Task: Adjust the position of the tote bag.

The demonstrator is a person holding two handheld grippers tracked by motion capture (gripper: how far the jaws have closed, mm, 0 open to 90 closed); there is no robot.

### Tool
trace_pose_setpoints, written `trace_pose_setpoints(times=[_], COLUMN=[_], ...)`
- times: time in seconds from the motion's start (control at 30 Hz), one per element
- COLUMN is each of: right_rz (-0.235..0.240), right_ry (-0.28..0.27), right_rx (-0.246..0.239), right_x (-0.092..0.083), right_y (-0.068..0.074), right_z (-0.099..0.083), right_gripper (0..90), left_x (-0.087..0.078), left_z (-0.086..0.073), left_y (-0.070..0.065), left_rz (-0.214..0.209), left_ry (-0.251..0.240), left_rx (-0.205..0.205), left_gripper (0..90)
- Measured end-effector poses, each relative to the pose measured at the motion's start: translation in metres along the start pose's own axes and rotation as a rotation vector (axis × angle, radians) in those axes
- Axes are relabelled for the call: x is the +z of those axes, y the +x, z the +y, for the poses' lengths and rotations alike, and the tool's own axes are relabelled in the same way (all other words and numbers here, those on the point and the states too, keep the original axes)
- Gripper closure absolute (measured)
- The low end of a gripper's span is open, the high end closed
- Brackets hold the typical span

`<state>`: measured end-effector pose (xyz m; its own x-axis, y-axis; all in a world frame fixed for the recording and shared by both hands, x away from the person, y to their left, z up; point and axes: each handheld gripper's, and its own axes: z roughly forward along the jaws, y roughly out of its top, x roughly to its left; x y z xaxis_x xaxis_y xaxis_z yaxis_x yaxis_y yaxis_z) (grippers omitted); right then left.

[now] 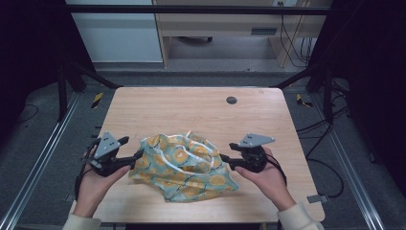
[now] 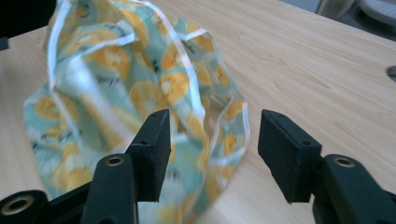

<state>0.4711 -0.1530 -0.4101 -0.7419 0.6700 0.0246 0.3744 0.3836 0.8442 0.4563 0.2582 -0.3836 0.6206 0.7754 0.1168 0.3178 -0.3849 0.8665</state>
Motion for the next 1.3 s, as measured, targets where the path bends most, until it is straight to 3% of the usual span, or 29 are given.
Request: trace_pose_setpoints(times=[0.03, 0.1, 0.13, 0.17, 0.27, 0.3, 0.33, 0.37, 0.4, 0.43, 0.5, 0.53, 0.67, 0.7, 0.77, 0.8, 0.87, 0.93, 0.97, 1.1, 1.17, 1.2, 1.23, 1.3], right_rz=[0.018, 0.026, 0.036, 0.057, 0.081, 0.11, 0.107, 0.097, 0.095, 0.093, 0.1, 0.1, 0.077, 0.071, 0.062, 0.063, 0.058, 0.059, 0.078, 0.123, 0.151, 0.171, 0.189, 0.214], right_ry=[0.024, 0.032, 0.045, 0.074, 0.098, 0.125, 0.146, 0.167, 0.192, 0.206, 0.204, 0.196, 0.12, 0.097, 0.054, 0.033, -0.013, -0.03, -0.07, -0.087, -0.086, -0.085, -0.087, -0.086], right_rx=[0.011, 0.013, 0.012, 0.02, 0.022, 0.018, 0.015, 0.012, 0.005, -0.003, 0.001, -0.004, -0.003, -0.008, -0.01, -0.015, -0.03, -0.037, -0.054, -0.106, -0.129, -0.129, -0.123, -0.113], right_x=[0.018, 0.024, 0.031, 0.046, 0.057, 0.068, 0.07, 0.073, 0.076, 0.077, 0.077, 0.076, 0.063, 0.059, 0.05, 0.045, 0.035, 0.03, 0.018, 0.006, 0.002, 0.001, 0.001, 0.0], right_y=[-0.003, -0.004, -0.004, -0.005, -0.004, -0.002, -0.001, 0.001, 0.002, 0.002, 0.002, 0.002, 0.003, 0.004, 0.006, 0.007, 0.012, 0.015, 0.024, 0.043, 0.053, 0.057, 0.06, 0.065], right_z=[0.011, 0.014, 0.018, 0.024, 0.027, 0.026, 0.025, 0.024, 0.022, 0.021, 0.019, 0.019, 0.025, 0.028, 0.033, 0.036, 0.041, 0.044, 0.048, 0.049, 0.045, 0.042, 0.04, 0.034], right_gripper=[46.4, 46.3, 46.1, 45.0, 43.9, 44.2, 45.2, 45.9, 49.2, 61.2, 72.7, 79.7, 87.4, 88.0, 88.2, 88.3, 88.3, 88.2, 88.2, 88.1, 88.1, 88.1, 88.0, 88.0], left_x=[0.014, 0.02, 0.029, 0.04, 0.052, 0.06, 0.06, 0.063, 0.066, 0.07, 0.071, 0.071, 0.063, 0.059, 0.044, 0.044, 0.027, 0.022, 0.013, 0.001, -0.006, -0.011, -0.011, -0.016], left_z=[0.013, 0.02, 0.027, 0.035, 0.041, 0.042, 0.042, 0.041, 0.04, 0.038, 0.036, 0.034, 0.032, 0.032, 0.033, 0.033, 0.032, 0.031, 0.028, 0.019, 0.006, -0.009, -0.009, -0.03], left_y=[-0.001, -0.002, -0.003, -0.004, -0.006, -0.009, -0.009, -0.011, -0.013, -0.017, -0.018, -0.018, -0.017, -0.016, -0.011, -0.011, -0.01, -0.011, -0.011, -0.014, -0.019, -0.022, -0.022, -0.024], left_rz=[-0.032, -0.033, -0.039, -0.067, -0.09, -0.099, -0.099, -0.103, -0.112, -0.119, -0.125, -0.13, -0.093, -0.088, -0.065, -0.065, -0.04, -0.042, -0.034, -0.067, -0.075, -0.086, -0.086, -0.101], left_ry=[0.03, 0.042, 0.055, 0.068, 0.088, 0.132, 0.132, 0.157, 0.178, 0.202, 0.215, 0.238, 0.207, 0.178, 0.114, 0.114, 0.042, 0.026, 0.001, -0.013, -0.014, -0.009, -0.009, -0.009], left_rx=[0.014, 0.025, 0.04, 0.027, 0.032, 0.068, 0.068, 0.095, 0.106, 0.133, 0.136, 0.147, 0.138, 0.118, 0.083, 0.083, 0.063, 0.058, 0.057, 0.061, 0.073, 0.068, 0.068, 0.055], left_gripper=[28.6, 28.4, 28.3, 27.4, 27.4, 31.2, 33.7, 34.3, 36.1, 43.0, 54.6, 65.6, 81.7, 83.9, 85.7, 86.0, 86.3, 85.9, 85.7, 87.2, 87.5, 87.5, 87.1, 86.7])
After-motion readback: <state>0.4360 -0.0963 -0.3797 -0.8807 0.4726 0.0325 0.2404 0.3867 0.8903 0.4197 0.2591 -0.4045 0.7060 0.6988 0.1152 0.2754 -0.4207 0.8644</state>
